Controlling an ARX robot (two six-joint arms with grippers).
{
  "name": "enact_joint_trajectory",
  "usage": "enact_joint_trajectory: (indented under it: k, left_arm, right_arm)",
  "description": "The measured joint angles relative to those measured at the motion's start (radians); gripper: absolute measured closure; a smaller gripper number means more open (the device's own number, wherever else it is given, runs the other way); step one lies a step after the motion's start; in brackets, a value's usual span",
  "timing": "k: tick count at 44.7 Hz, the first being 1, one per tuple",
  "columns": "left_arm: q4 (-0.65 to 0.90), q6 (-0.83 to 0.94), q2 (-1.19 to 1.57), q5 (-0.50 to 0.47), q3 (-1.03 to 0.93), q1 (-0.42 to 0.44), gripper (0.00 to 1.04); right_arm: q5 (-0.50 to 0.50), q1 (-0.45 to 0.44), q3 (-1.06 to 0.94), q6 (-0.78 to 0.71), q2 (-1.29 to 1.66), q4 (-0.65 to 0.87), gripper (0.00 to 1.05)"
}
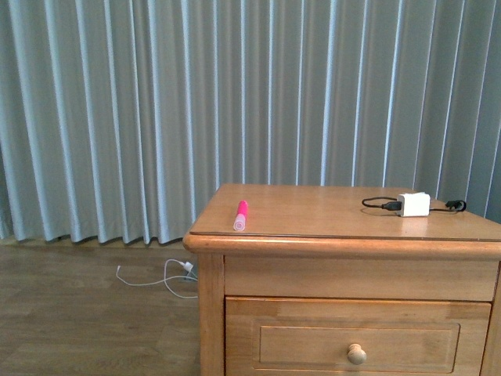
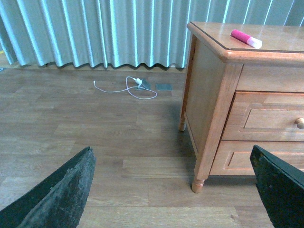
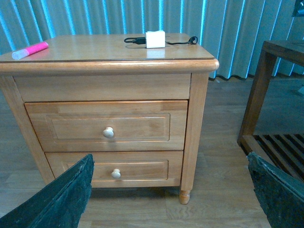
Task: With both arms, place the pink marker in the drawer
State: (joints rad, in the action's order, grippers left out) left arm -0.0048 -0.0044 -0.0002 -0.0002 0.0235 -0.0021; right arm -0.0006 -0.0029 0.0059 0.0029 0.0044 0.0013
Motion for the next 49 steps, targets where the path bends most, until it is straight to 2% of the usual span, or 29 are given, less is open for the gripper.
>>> enact_joint_trajectory:
  k: [11, 15, 18, 25, 32, 35, 49]
  left_arm:
    - [0.0, 0.0, 0.0, 0.0, 0.0, 0.0, 0.06]
    - [0.0, 0.0, 0.0, 0.0, 0.0, 0.0, 0.06]
    - [0.0, 0.0, 0.0, 0.0, 0.0, 0.0, 0.06]
    - [0.0, 0.0, 0.0, 0.0, 0.0, 0.0, 0.06]
    - [0.0, 0.0, 0.0, 0.0, 0.0, 0.0, 0.06]
    - [0.0, 0.0, 0.0, 0.0, 0.0, 0.0, 0.06]
    - [0.0, 0.0, 0.0, 0.0, 0.0, 0.0, 0.06]
  right_arm:
    - [0.0, 0.0, 0.0, 0.0, 0.0, 0.0, 0.09]
    - [0.03, 0.014, 0.04, 0.019, 0.067, -0.101, 0.09]
    - [0.04, 0.027, 0.064, 0.029, 0.164, -0.09, 0.09]
    - [0.042, 0.073, 0.121, 0.054, 0.443, 0.084, 0.09]
    - [0.102, 0.164, 0.222, 0.076, 0.922, 0.4, 0.09]
    - [0.126, 0.195, 0.279, 0.084, 1.093, 0.485, 0.09]
    - [0.181, 0.267, 0.54, 0.087, 1.577, 0.636, 0.09]
